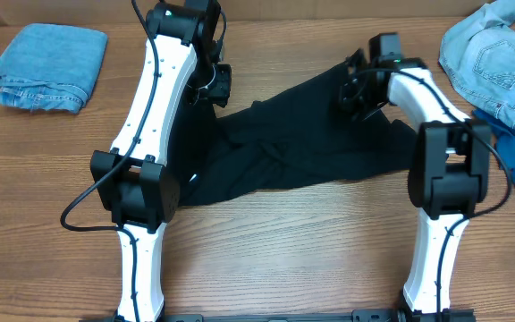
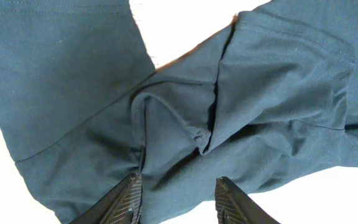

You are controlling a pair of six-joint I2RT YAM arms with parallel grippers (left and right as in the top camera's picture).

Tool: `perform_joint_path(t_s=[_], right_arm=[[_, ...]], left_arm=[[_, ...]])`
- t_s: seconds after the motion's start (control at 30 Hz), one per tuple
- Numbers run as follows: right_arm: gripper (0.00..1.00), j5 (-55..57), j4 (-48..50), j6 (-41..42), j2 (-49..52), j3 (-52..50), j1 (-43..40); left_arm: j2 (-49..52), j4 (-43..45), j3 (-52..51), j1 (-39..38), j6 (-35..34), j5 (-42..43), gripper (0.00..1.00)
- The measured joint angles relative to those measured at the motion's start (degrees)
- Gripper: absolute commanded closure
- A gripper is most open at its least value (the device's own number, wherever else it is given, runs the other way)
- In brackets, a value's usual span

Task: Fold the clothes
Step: 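Reach both grippers down to grasp the shirt's top edge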

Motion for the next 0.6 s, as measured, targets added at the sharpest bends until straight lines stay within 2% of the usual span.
perform_joint_path(t_s=[0.33, 0.6], right_arm=[[0.95, 0.8, 3.0, 0.0, 0.8, 0.0, 1.0], [0.95, 8.6, 11.6, 1.8, 2.0, 1.0, -1.8]], left_arm=[[0.0, -0.7, 0.0, 0.0, -1.1, 0.2, 0.56], [0.0, -2.4, 0.0, 0.0, -1.2, 0.1, 0.53]])
